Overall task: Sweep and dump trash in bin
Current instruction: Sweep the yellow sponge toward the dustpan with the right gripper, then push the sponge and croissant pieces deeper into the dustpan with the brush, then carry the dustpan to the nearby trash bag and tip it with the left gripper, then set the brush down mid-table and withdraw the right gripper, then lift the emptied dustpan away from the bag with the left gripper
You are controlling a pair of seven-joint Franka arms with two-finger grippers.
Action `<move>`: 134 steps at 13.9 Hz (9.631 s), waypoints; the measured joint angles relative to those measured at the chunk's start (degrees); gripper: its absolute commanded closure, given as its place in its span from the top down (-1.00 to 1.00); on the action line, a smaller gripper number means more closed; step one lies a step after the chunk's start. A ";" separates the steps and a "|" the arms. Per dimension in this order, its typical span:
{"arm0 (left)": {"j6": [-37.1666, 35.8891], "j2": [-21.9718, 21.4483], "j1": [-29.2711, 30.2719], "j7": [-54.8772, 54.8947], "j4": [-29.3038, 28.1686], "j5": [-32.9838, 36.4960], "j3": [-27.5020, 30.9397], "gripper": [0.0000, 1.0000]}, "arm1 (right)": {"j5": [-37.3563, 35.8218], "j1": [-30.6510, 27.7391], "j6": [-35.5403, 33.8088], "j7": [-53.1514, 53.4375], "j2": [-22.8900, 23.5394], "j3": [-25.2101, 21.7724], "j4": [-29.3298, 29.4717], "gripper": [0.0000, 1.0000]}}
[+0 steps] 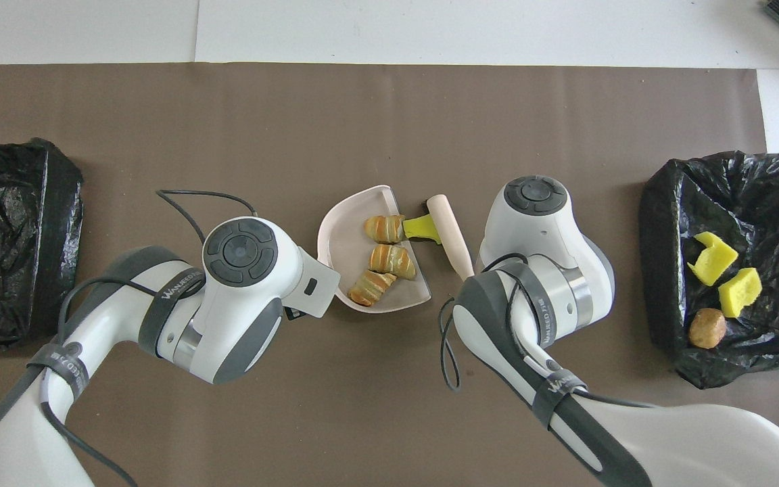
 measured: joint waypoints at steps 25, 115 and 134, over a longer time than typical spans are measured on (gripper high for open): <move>1.11 -0.38 4.63 17.33 -0.92 -4.47 0.13 -1.00 | -8.18 0.91 0.22 14.98 -10.07 -0.72 -6.30 -1.00; -22.77 -4.03 19.39 -18.30 16.67 1.44 -0.84 -1.00 | -10.55 -11.71 -21.54 11.36 -26.95 -17.85 20.69 1.00; -11.55 21.36 -9.46 -76.16 38.98 -3.77 -0.59 -1.00 | -10.57 -6.42 -21.51 11.34 -26.95 -21.05 20.77 1.00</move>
